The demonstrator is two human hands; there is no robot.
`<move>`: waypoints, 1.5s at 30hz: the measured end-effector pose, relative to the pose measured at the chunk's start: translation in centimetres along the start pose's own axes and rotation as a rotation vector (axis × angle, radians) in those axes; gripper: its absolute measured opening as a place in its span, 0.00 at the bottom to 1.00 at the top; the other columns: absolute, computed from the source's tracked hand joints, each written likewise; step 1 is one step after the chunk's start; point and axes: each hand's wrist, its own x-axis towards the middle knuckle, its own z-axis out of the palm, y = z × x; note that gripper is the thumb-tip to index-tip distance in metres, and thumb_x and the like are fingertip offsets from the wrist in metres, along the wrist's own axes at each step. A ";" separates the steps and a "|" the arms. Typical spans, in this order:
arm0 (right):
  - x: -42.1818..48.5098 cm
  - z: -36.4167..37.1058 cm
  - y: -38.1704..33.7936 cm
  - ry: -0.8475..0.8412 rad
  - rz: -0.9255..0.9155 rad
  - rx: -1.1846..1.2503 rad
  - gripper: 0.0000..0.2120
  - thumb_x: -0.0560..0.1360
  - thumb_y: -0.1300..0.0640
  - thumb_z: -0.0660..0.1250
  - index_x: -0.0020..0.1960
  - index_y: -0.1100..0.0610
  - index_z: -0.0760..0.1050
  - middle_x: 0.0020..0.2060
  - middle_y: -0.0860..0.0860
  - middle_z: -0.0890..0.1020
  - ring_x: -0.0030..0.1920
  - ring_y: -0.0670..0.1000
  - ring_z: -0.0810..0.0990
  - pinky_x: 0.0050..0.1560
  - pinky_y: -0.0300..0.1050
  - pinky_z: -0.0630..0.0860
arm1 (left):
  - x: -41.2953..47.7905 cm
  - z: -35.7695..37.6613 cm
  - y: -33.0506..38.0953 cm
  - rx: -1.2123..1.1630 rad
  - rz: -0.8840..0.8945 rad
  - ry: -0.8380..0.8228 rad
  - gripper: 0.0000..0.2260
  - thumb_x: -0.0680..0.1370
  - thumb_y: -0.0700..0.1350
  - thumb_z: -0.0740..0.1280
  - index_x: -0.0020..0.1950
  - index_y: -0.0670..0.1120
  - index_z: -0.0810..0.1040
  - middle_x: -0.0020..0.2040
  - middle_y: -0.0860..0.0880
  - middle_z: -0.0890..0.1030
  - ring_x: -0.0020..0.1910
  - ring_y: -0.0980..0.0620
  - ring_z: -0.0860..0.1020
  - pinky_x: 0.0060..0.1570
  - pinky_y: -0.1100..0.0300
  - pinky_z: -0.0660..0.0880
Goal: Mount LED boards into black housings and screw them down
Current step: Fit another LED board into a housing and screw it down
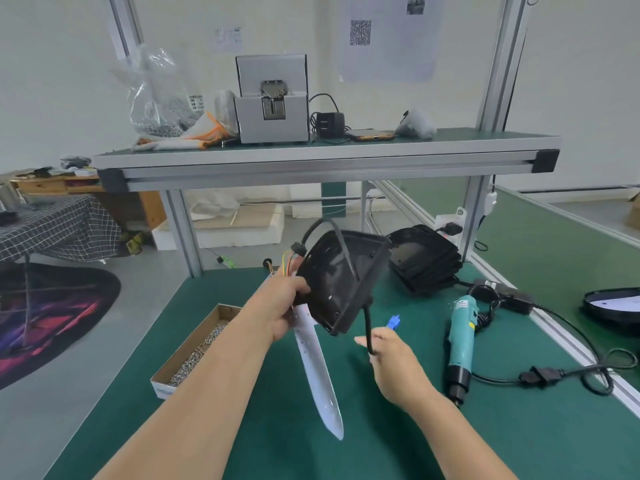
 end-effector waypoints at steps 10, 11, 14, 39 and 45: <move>-0.8 -3.9 -3.2 -0.011 -0.133 0.690 0.13 0.72 0.61 0.66 0.53 0.47 0.80 0.43 0.55 0.83 0.40 0.55 0.74 0.45 0.50 0.75 | 0.8 -0.1 -1.7 0.235 0.173 0.134 0.33 0.72 0.27 0.55 0.68 0.59 0.74 0.56 0.52 0.82 0.49 0.56 0.79 0.35 0.69 0.74; -0.8 -3.7 -3.3 0.036 -0.132 0.708 0.13 0.73 0.62 0.65 0.51 0.46 0.80 0.42 0.57 0.82 0.39 0.51 0.73 0.43 0.47 0.73 | 0.8 -0.4 -1.8 0.285 0.211 0.126 0.35 0.72 0.27 0.55 0.68 0.62 0.73 0.60 0.54 0.80 0.51 0.60 0.78 0.36 0.72 0.73; -1.1 -2.8 -2.5 0.114 -0.134 0.569 0.17 0.79 0.70 0.60 0.55 0.50 0.79 0.42 0.50 0.82 0.40 0.43 0.74 0.45 0.39 0.72 | 0.2 -1.0 -1.8 0.555 0.343 0.072 0.39 0.71 0.27 0.57 0.69 0.66 0.73 0.67 0.52 0.74 0.54 0.65 0.76 0.50 0.70 0.75; 0.4 -1.7 1.8 0.132 0.400 0.564 0.14 0.73 0.66 0.62 0.33 0.55 0.79 0.39 0.45 0.83 0.36 0.45 0.77 0.38 0.42 0.72 | -3.4 2.6 1.7 0.660 0.530 -0.221 0.08 0.72 0.36 0.69 0.38 0.44 0.87 0.42 0.57 0.80 0.43 0.67 0.75 0.47 0.77 0.67; -0.4 -3.9 0.7 0.435 0.372 0.514 0.21 0.77 0.71 0.56 0.62 0.59 0.80 0.61 0.54 0.77 0.56 0.54 0.77 0.56 0.42 0.71 | -2.9 2.5 1.2 0.822 0.606 0.003 0.11 0.77 0.41 0.69 0.36 0.38 0.81 0.49 0.44 0.76 0.45 0.58 0.74 0.44 0.75 0.65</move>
